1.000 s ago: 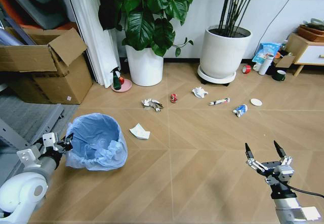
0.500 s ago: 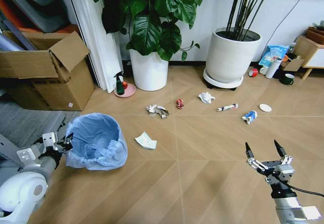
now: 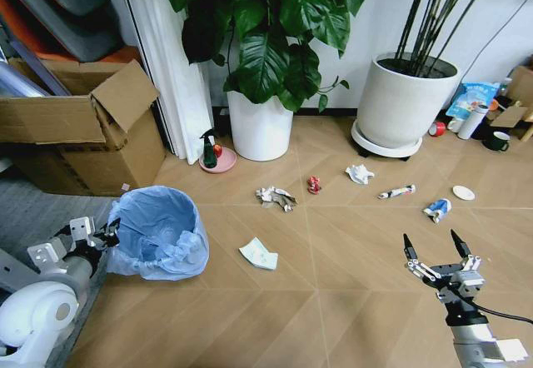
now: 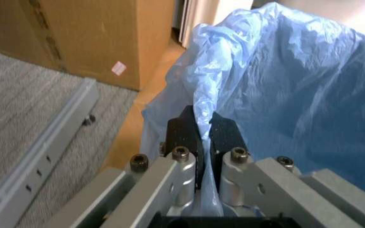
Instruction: Pick up the trash bin and place the garbage on the floor into it.
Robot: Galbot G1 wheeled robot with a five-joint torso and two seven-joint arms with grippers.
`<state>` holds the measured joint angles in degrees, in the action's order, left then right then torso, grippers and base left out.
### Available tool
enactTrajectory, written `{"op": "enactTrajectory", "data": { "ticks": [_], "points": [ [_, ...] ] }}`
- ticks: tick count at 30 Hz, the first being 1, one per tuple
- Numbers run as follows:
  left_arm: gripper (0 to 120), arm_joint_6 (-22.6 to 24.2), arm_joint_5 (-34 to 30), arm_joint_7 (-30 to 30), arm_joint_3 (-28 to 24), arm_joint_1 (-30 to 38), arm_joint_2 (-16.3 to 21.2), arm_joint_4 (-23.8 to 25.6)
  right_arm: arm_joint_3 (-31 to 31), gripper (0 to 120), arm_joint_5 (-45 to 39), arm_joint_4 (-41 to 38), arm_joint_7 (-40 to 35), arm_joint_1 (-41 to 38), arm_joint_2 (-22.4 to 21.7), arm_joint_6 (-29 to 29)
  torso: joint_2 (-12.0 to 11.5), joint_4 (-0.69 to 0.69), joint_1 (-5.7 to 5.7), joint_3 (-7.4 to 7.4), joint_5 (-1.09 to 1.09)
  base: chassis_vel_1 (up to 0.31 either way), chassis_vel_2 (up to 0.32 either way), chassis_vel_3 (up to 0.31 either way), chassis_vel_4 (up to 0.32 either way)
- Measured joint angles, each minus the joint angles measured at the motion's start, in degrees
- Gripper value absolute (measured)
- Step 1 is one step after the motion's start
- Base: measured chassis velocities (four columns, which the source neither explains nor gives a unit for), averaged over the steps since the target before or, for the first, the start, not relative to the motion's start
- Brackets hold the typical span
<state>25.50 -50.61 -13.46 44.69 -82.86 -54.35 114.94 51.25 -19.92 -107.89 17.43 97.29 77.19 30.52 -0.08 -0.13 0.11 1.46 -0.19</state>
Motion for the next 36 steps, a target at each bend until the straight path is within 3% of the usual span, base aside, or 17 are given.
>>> {"op": "enactTrajectory", "data": {
  "ticks": [19,28,33,36],
  "points": [
    [0,0.06,-0.23,-0.07,-0.04,0.13,0.27,-0.01,-0.54,100,-1.25,-0.17,1.48,0.38,-0.09,0.95,0.0,0.0,0.0,0.01,0.0,-0.073,0.222,0.075,-0.223],
    [0,0.13,-0.25,-0.09,-0.05,-0.7,0.37,0.66,-2.91,100,-1.32,0.1,3.28,0.34,-1.81,-0.48,0.0,-0.02,0.01,0.01,0.02,-0.052,0.032,0.047,-0.038],
    [0,0.15,-0.26,-0.06,0.34,-2.02,1.16,1.41,-9.55,100,-1.32,2.17,7.84,0.08,-7.82,-6.73,0.0,0.0,-0.01,-0.01,0.02,0.017,-0.014,-0.012,0.015],
    [0,0.15,-0.19,-0.03,0.51,-2.71,1.65,1.86,-16.37,100,-0.34,7.49,10.22,0.05,-18.07,-8.88,0.0,0.01,-0.01,0.0,-0.01,0.017,0.003,-0.008,0.012]
  ]
}}
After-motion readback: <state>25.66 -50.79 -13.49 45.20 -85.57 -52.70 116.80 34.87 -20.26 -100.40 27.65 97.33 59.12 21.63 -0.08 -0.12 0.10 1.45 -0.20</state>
